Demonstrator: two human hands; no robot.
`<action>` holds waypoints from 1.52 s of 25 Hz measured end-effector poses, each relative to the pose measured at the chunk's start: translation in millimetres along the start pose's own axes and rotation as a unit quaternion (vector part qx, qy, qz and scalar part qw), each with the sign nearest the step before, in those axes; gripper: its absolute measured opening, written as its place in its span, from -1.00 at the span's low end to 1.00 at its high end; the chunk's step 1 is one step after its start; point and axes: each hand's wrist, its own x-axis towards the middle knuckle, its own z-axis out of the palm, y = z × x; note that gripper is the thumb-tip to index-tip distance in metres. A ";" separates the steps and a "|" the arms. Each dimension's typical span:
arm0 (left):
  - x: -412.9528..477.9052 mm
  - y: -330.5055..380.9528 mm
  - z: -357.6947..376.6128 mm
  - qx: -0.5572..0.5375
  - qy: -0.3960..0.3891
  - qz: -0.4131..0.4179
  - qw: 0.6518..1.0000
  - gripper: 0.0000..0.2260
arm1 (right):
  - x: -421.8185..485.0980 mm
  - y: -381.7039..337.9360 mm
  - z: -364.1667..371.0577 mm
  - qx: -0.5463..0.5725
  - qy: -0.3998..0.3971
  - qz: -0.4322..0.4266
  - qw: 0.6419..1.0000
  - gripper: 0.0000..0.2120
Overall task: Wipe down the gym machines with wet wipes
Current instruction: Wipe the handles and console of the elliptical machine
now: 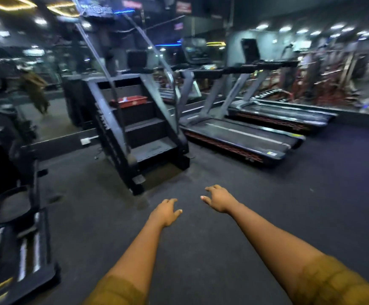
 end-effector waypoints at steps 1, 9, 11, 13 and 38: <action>34.6 16.4 -3.5 0.008 -0.006 0.019 1.000 -0.49 | 20.3 18.4 -12.7 0.001 0.010 0.017 1.000 -0.44; 281.1 94.2 -28.8 0.026 -0.016 0.048 0.998 -0.47 | 206.2 136.6 -95.9 -0.004 0.019 0.034 0.999 -0.44; 337.7 97.4 -39.5 0.031 -0.012 0.026 0.999 -0.48 | 268.2 148.4 -114.5 -0.021 0.009 0.003 1.000 -0.45; 383.6 94.0 -53.5 0.021 -0.003 0.004 1.000 -0.49 | 323.9 152.1 -127.0 -0.037 0.003 -0.018 0.999 -0.46; 1017.7 -199.4 -308.8 0.024 0.072 -0.221 0.972 -0.48 | 1142.5 -35.2 -158.3 -0.094 -0.072 -0.202 0.972 -0.46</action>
